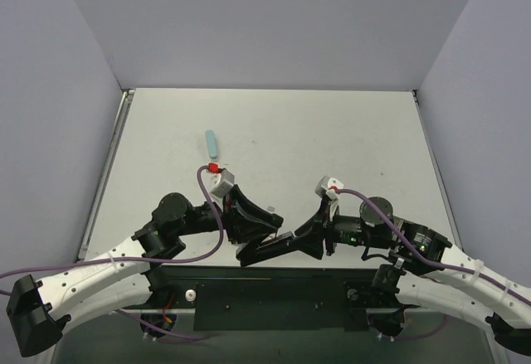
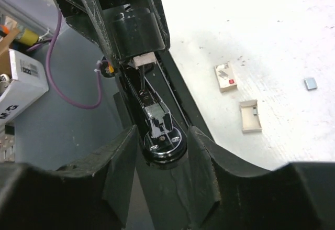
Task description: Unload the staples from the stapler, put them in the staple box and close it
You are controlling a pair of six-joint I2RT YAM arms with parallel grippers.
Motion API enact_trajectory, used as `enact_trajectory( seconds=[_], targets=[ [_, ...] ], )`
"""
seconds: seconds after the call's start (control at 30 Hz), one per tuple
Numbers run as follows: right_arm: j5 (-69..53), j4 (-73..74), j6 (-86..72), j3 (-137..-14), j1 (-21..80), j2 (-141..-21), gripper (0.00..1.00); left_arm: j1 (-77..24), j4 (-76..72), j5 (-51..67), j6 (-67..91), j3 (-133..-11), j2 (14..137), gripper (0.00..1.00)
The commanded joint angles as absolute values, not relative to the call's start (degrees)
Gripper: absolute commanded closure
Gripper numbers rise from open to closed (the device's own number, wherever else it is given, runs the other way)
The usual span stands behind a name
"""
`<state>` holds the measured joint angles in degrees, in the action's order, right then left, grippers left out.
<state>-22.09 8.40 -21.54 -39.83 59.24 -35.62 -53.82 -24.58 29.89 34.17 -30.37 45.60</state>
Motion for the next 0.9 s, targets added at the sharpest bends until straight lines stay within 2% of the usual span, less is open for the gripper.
enact_trajectory(
  seconds=[0.0,0.23,0.3,0.4,0.47,0.87],
  targets=[
    [-17.3,13.1,-18.7,-44.7,59.2,-34.5,0.60,-53.5,-25.9,25.1,32.3,-34.2,43.5,1.00],
    [-9.2,17.0,-17.1,-50.2,59.2,-35.4,0.59,-53.5,-23.0,19.8,30.0,-35.5,44.7,1.00],
    [-5.5,17.2,-17.6,-51.0,59.2,-35.9,0.67,-53.5,-22.1,18.4,29.2,-36.0,45.3,1.00],
    [-1.3,16.5,-18.5,-51.9,59.1,-37.8,0.90,-53.5,-21.2,15.8,28.2,-36.6,46.5,1.00],
    [2.0,16.0,-19.1,-52.4,59.1,-39.5,1.00,-53.5,-20.7,14.5,27.5,-37.3,47.5,1.00],
    [7.1,8.1,-21.0,-52.9,57.6,-49.3,1.00,-51.8,-21.4,10.6,25.6,-41.1,53.9,1.00]
  ],
)
